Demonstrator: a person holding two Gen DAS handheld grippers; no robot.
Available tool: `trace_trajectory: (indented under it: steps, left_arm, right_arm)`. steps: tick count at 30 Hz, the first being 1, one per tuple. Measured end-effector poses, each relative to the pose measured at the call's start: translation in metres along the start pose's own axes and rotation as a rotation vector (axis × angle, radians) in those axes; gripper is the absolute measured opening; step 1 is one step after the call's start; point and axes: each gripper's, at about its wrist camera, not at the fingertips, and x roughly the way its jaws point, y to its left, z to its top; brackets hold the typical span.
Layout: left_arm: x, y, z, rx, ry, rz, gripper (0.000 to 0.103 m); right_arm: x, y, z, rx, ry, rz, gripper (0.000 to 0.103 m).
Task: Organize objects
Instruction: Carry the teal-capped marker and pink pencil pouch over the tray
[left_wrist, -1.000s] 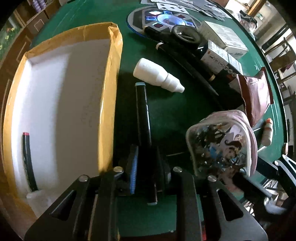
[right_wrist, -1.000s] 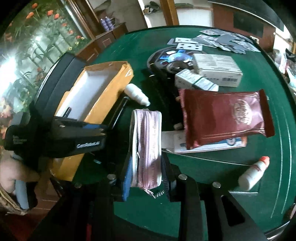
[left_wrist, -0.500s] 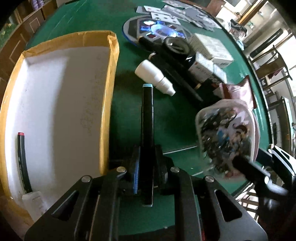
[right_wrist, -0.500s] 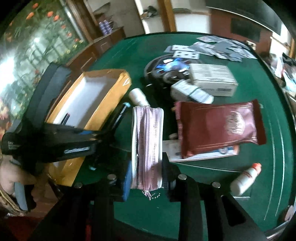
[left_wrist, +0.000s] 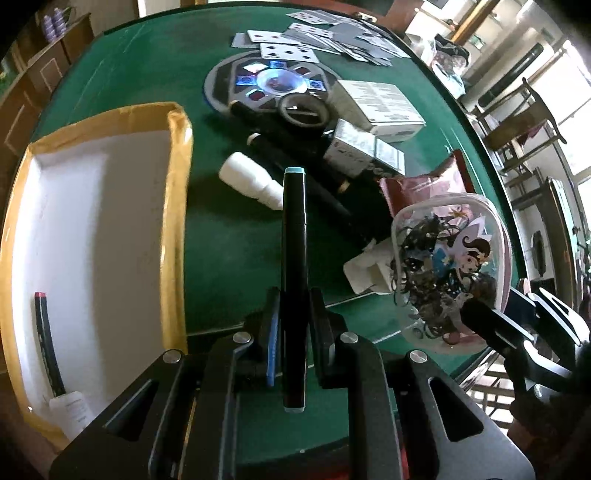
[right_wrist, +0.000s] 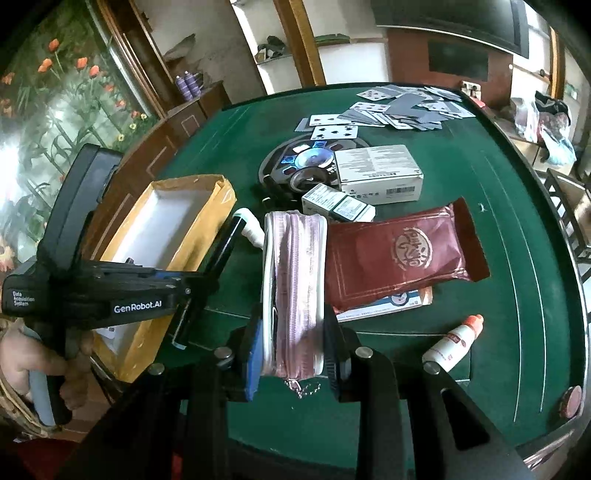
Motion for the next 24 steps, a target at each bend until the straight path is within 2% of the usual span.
trace_trajectory:
  steps: [6,24]
  left_arm:
    - [0.001,-0.007,0.001,0.037,0.014,-0.002,0.014]
    - [-0.002,-0.012,0.005,0.04,0.0,-0.006,0.014]
  right_arm:
    - [0.0,-0.006,-0.006,0.024,-0.002,0.003,0.028]
    - [-0.004,-0.012,-0.003,0.032,-0.019,0.002,0.028]
